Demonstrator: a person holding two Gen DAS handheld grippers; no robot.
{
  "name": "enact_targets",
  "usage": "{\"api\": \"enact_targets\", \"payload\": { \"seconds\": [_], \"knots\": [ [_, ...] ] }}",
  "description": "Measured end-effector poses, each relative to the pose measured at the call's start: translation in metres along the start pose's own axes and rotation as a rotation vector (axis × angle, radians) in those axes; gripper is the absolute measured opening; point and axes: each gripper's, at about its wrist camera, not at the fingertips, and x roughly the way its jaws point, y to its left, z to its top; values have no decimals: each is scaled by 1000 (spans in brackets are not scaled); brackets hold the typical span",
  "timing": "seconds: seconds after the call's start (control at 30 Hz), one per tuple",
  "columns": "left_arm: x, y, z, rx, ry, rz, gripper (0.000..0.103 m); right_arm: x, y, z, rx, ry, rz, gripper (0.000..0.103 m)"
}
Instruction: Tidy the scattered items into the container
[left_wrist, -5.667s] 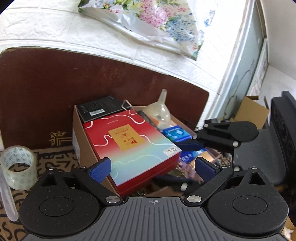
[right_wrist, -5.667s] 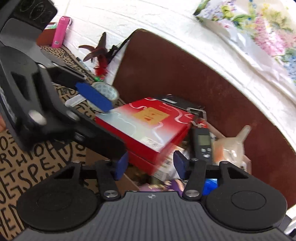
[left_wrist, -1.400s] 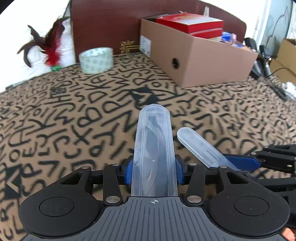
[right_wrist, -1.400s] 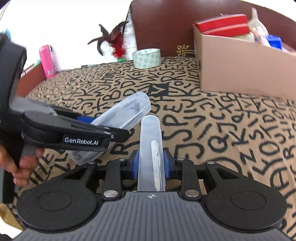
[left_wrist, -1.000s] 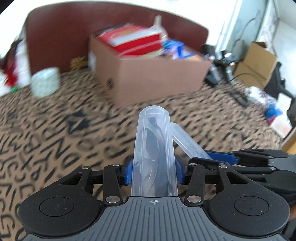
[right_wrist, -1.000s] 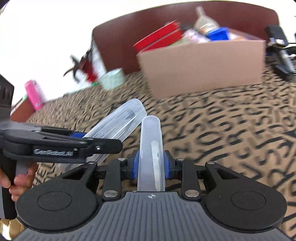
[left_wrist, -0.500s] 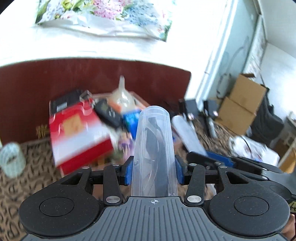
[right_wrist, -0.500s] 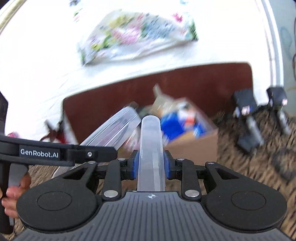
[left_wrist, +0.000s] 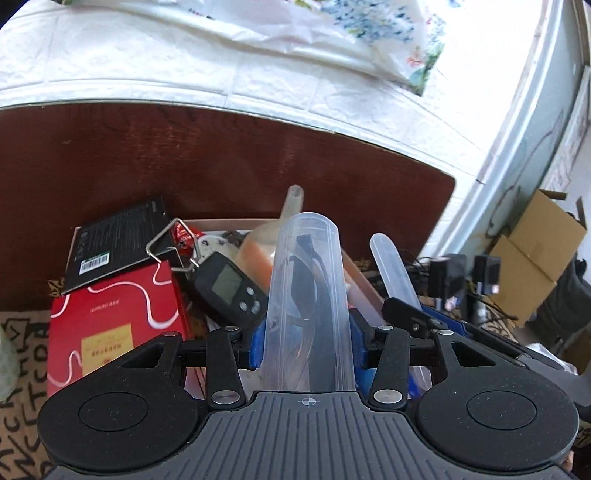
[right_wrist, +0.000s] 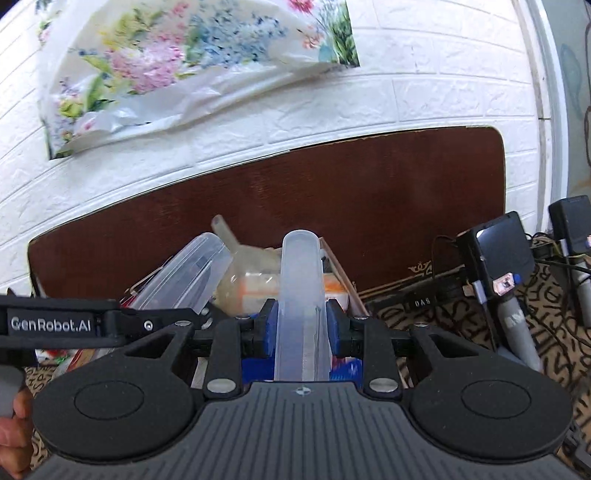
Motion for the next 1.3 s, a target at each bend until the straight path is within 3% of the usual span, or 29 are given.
{"api": "enact_targets", "payload": {
  "seconds": [0.03, 0.07, 0.1, 0.13, 0.27, 0.53, 1.07, 1.3],
  "knots": [
    [1, 1, -2, 0, -10, 8, 70, 5, -2, 0, 6, 4, 11, 36],
    [-1, 2, -3, 5, -22, 19, 84, 9, -3, -1, 11, 16, 22, 45],
    [-3, 2, -4, 23, -33, 12, 93, 11, -4, -2, 17, 22, 16, 62],
    [-7, 1, -5, 51, -46, -2, 95, 10, -4, -5, 18, 13, -3, 65],
    [-18, -9, -10, 114, -68, -5, 96, 3, -7, -14, 0, 8, -16, 65],
    [-36, -6, -16, 47, -41, -19, 97, -22, 2, -17, -34, 8, -27, 87],
    [-118, -2, -33, 99, -73, -4, 103, -86, 46, -19, -125, -30, -67, 99],
    [-162, -6, -58, 174, -59, 26, 103, -124, 72, -31, -204, -17, -73, 102]
  ]
}}
